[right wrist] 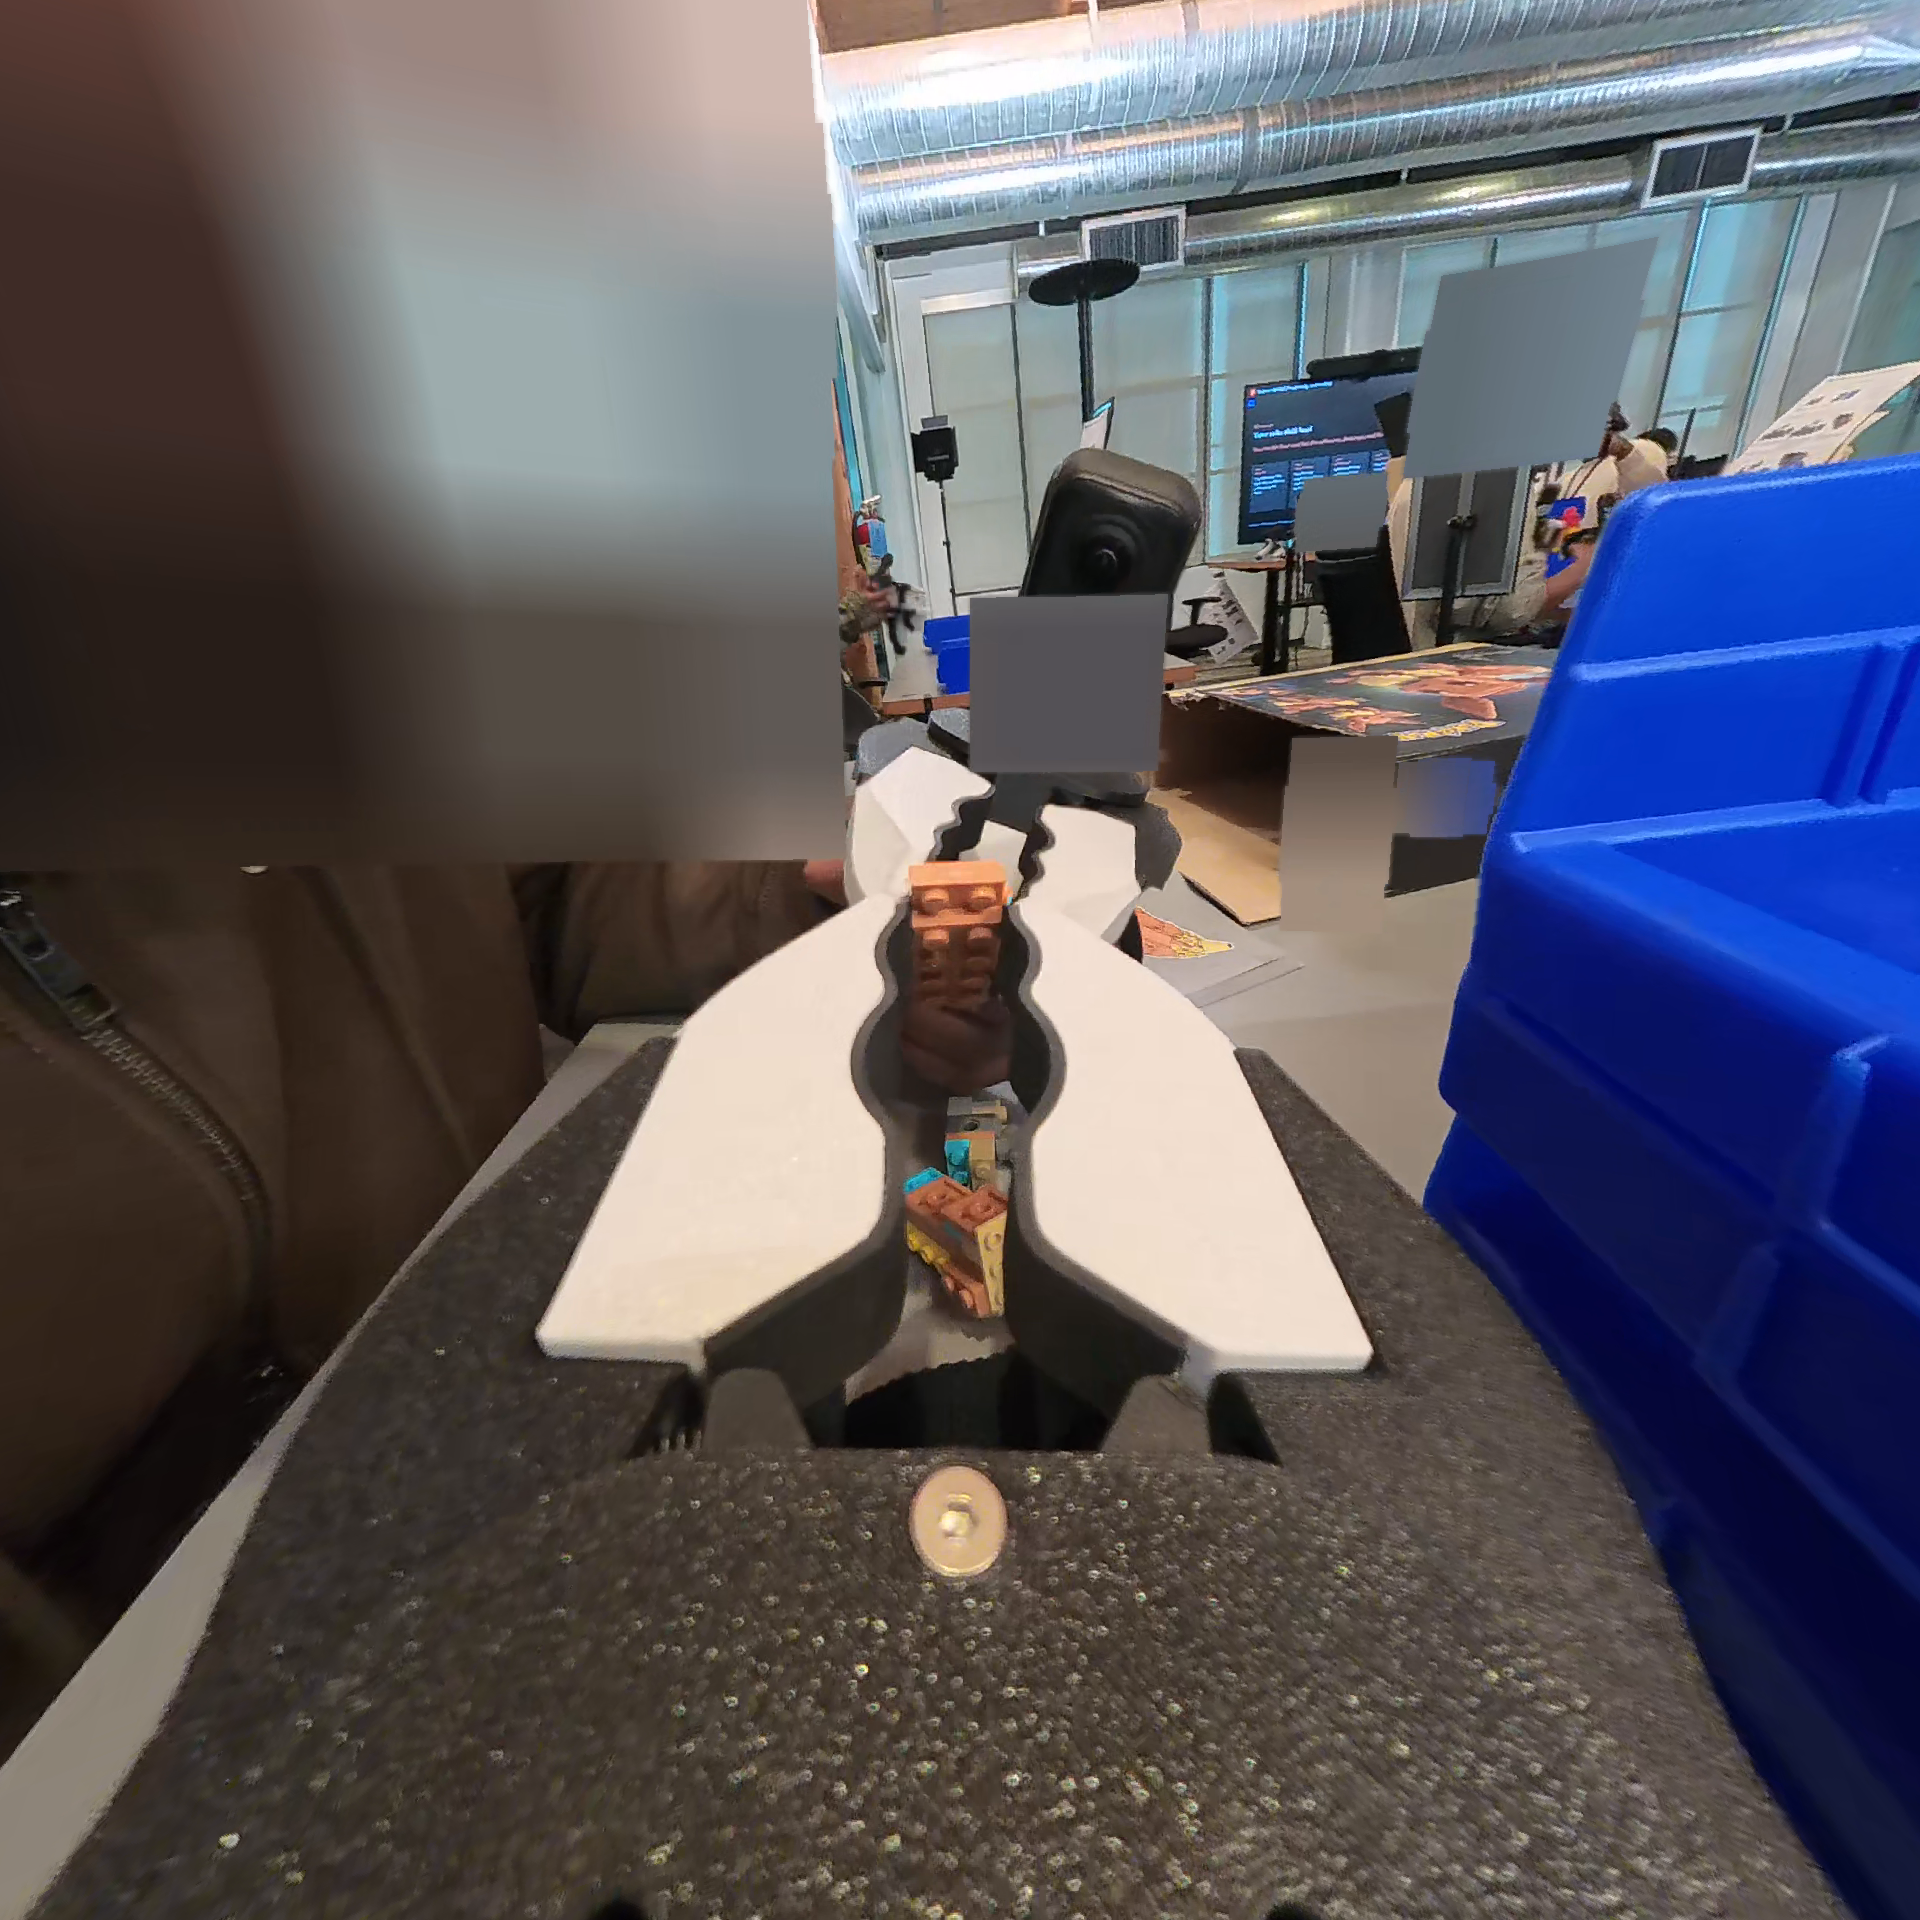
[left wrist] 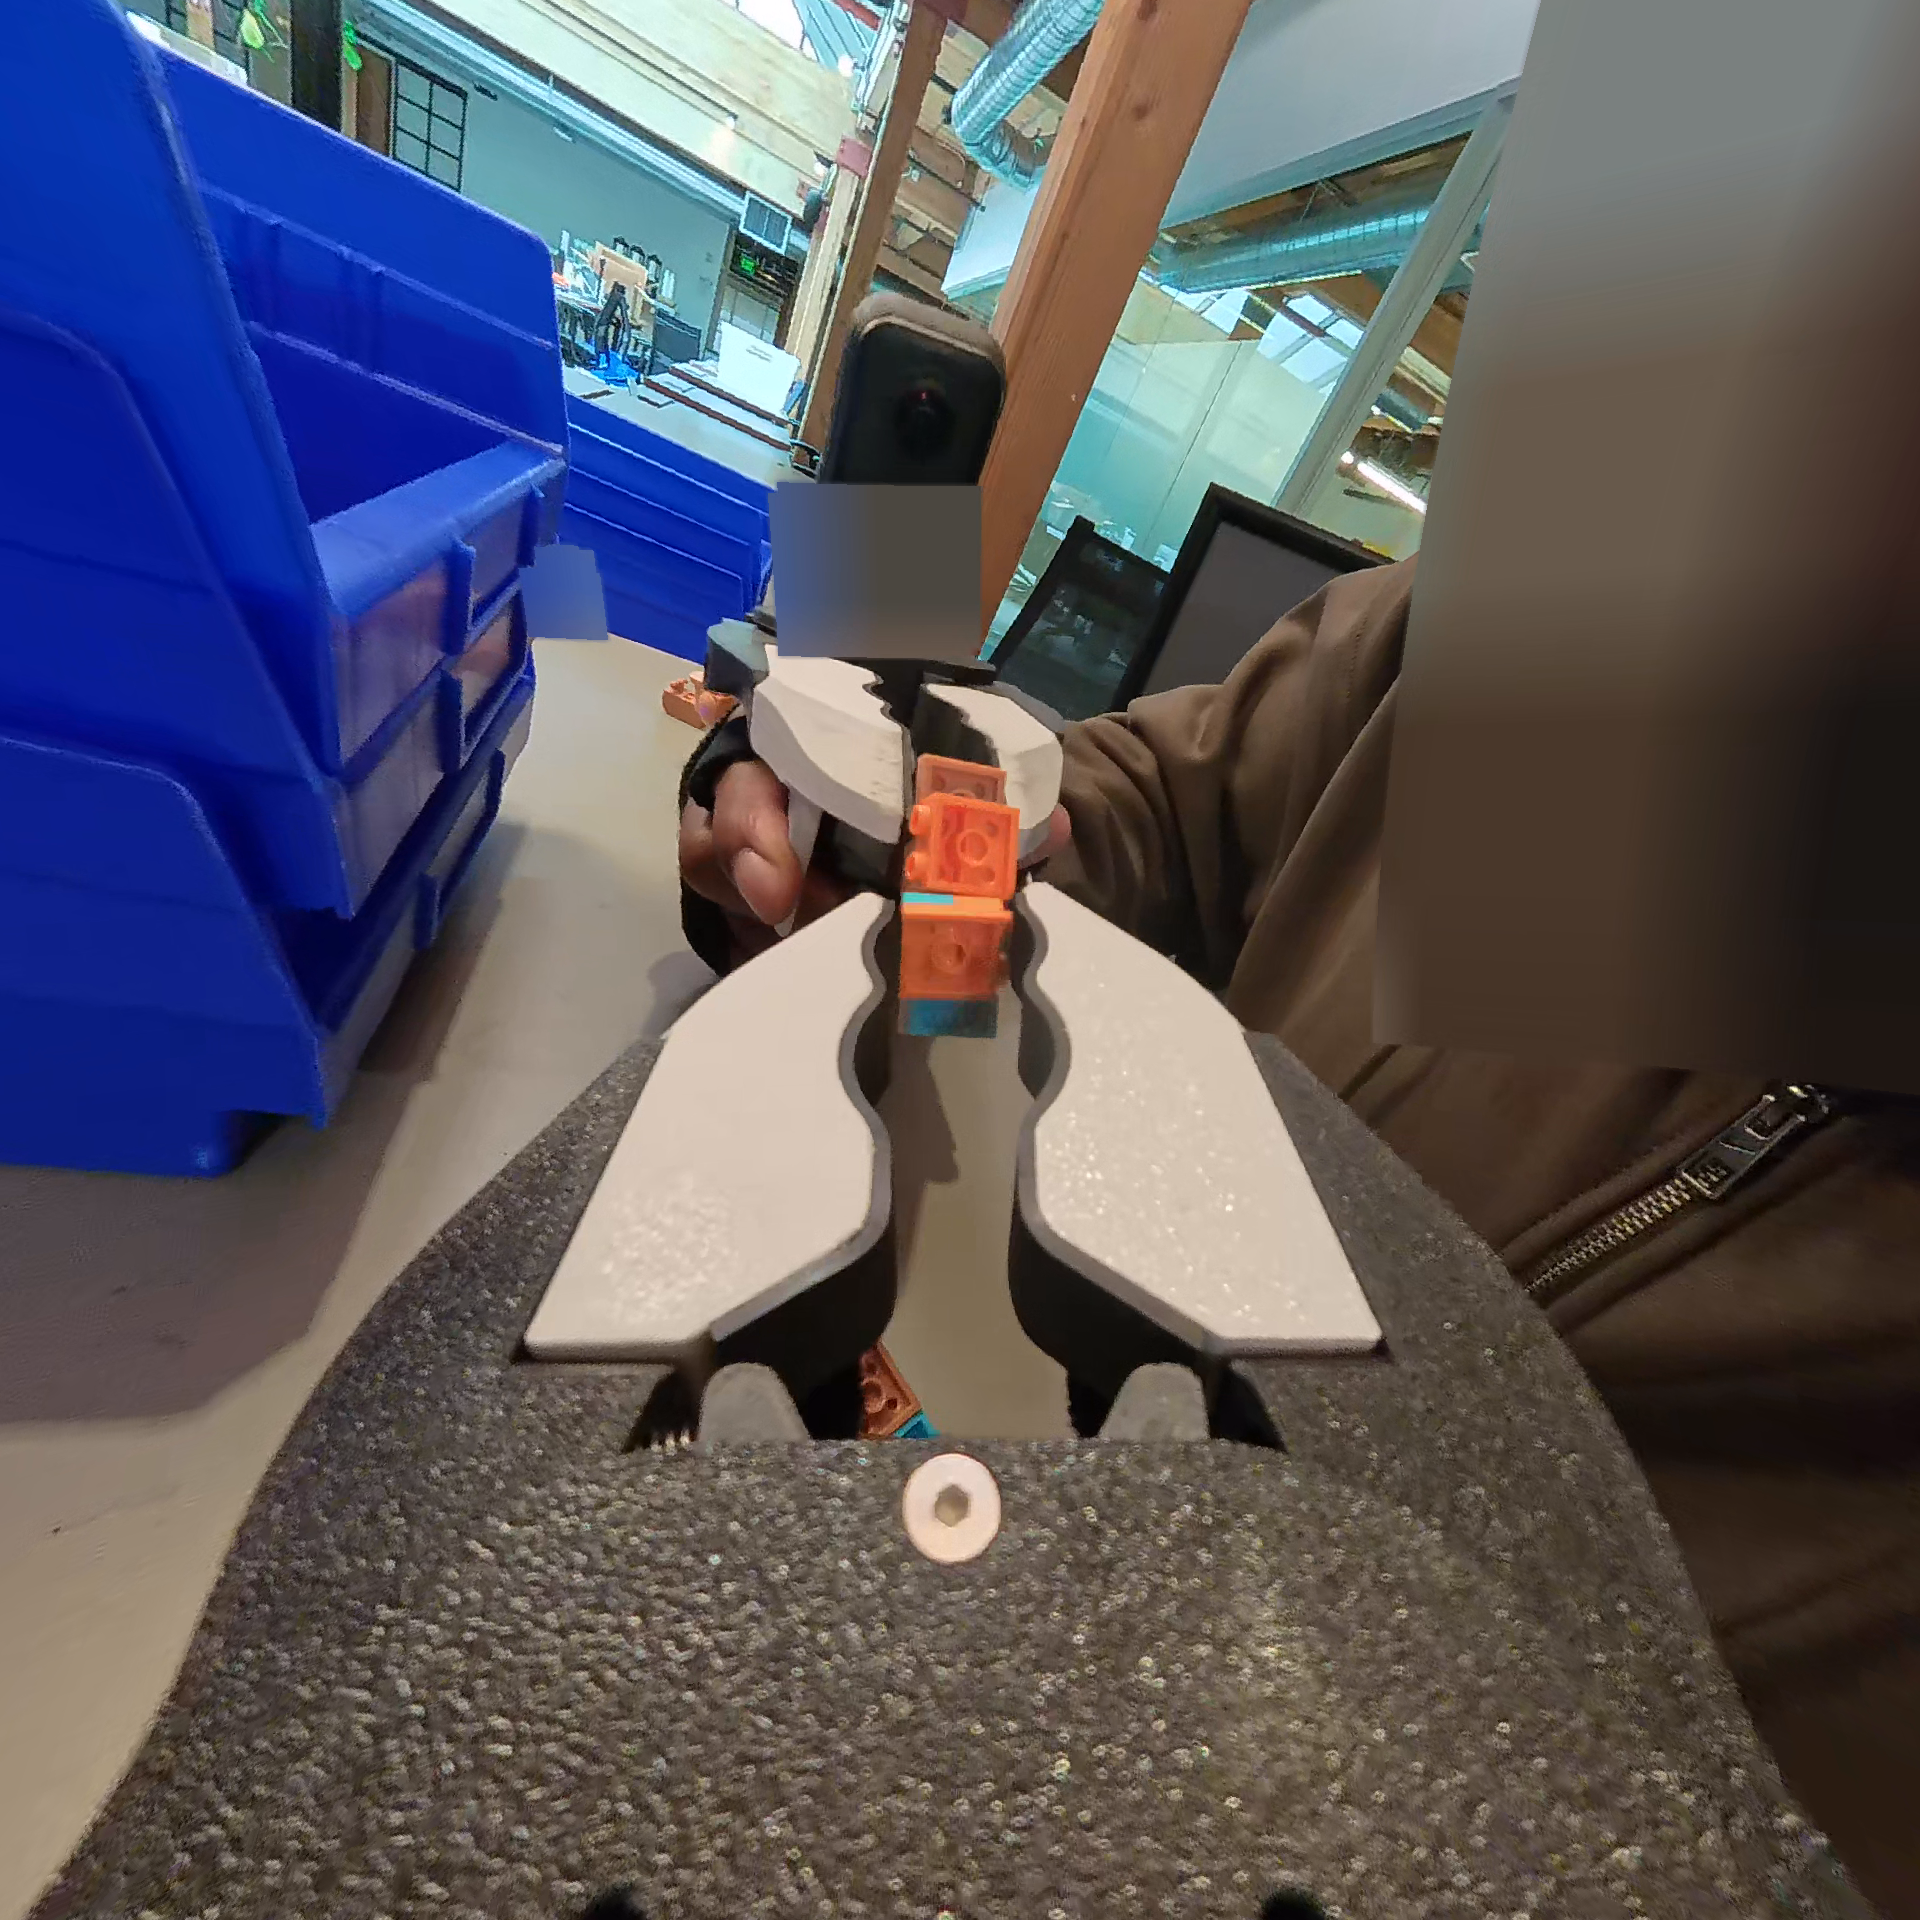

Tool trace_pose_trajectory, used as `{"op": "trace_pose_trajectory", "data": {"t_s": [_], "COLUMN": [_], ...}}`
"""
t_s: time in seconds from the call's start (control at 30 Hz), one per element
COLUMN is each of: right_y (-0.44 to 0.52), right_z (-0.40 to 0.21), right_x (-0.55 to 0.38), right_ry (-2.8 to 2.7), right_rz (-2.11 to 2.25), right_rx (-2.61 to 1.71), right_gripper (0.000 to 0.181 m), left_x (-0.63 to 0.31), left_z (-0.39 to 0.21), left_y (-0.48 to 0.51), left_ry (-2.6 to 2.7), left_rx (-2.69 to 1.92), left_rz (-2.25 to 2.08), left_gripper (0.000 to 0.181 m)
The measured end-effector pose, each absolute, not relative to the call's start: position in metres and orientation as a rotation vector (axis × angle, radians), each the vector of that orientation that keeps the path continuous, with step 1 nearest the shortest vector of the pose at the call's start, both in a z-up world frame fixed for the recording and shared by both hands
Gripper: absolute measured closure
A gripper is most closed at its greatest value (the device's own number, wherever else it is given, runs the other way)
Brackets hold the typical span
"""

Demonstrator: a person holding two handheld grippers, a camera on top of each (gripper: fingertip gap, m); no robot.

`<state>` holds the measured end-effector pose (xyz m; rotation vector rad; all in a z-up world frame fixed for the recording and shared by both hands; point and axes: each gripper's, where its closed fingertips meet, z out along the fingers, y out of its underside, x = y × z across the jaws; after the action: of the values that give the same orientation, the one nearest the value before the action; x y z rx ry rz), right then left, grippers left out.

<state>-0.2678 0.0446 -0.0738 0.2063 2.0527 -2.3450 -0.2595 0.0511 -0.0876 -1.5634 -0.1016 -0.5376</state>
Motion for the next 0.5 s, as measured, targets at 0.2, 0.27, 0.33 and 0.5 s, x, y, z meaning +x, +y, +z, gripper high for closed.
{"op": "trace_pose_trajectory", "data": {"t_s": [0.2, 0.27, 0.33, 0.5], "right_y": [0.057, 0.062, 0.063, 0.060], "right_z": [-0.062, -0.064, -0.073, -0.114], "right_x": [-0.274, -0.280, -0.284, -0.286], "right_ry": [1.978, 2.031, 2.185, 2.824], "right_rz": [-2.398, -2.386, -2.327, -2.043], "right_rx": [0.243, 0.275, 0.258, 0.026], "right_gripper": [0.165, 0.165, 0.165, 0.165], "left_x": [-0.269, -0.275, -0.278, -0.275], "left_z": [-0.085, -0.082, -0.076, -0.064], "left_y": [0.046, 0.043, 0.041, 0.037], "left_ry": [-0.166, -0.198, -0.213, -0.200], "left_rx": [-1.515, -1.487, -1.446, -1.342], "left_rz": [-0.582, -0.589, -0.606, -0.685], "left_gripper": [0.162, 0.162, 0.162, 0.162]}}
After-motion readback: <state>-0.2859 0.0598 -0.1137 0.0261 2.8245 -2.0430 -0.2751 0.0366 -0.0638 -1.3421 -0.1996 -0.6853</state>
